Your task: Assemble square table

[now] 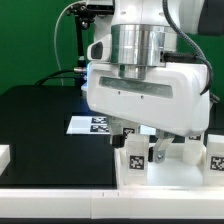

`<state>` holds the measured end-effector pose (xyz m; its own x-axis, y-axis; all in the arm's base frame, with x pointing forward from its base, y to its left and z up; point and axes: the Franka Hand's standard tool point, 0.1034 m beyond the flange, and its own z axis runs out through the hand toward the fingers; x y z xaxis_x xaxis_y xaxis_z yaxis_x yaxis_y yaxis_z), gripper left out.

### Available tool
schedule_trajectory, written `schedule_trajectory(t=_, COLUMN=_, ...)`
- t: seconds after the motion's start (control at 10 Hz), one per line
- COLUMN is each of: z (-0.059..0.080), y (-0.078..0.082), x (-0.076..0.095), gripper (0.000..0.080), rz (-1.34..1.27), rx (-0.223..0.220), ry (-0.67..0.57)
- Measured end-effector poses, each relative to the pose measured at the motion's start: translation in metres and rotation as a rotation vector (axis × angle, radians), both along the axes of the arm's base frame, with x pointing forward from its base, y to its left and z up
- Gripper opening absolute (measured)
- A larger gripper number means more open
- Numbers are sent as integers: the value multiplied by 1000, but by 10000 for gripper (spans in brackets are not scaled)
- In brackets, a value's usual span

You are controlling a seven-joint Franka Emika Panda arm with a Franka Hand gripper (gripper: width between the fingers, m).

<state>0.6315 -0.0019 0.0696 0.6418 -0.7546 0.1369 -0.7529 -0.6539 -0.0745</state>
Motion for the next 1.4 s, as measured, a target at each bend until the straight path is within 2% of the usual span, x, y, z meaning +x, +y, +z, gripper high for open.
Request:
schedule_trajectory(t=0.2, z=4, y=5, x=4, gripper=649, rz=318, rx=-64, ry=18)
schedule_trajectory(t=0.3, z=3, y=3, x=3, gripper=649, rz=313, rx=-65, ry=20)
schedule_trajectory(t=0.4, z=3, y=3, x=3, gripper=587, rz=295, rx=-62, ry=19)
schedule_trajectory(t=0.5, z=3, y=3, x=3, gripper=587, rz=277, rx=-60, ry=18)
schedule_trajectory(t=0.6, z=3, y=3, x=3, gripper=447, rz=268, rx=-58, ry=17)
schedule_trajectory(t=0.7, z=2, y=3, x=3, gripper=300, rz=197, rx=-46, ry=13)
schedule_trajectory(t=1.1, z=2, y=3, x=3, gripper=284, rz=-262, rx=-19, ry=-15)
schedule_trajectory(t=1.4, z=2, y=2, x=2, gripper=284, rz=-657, rx=48, ry=-27)
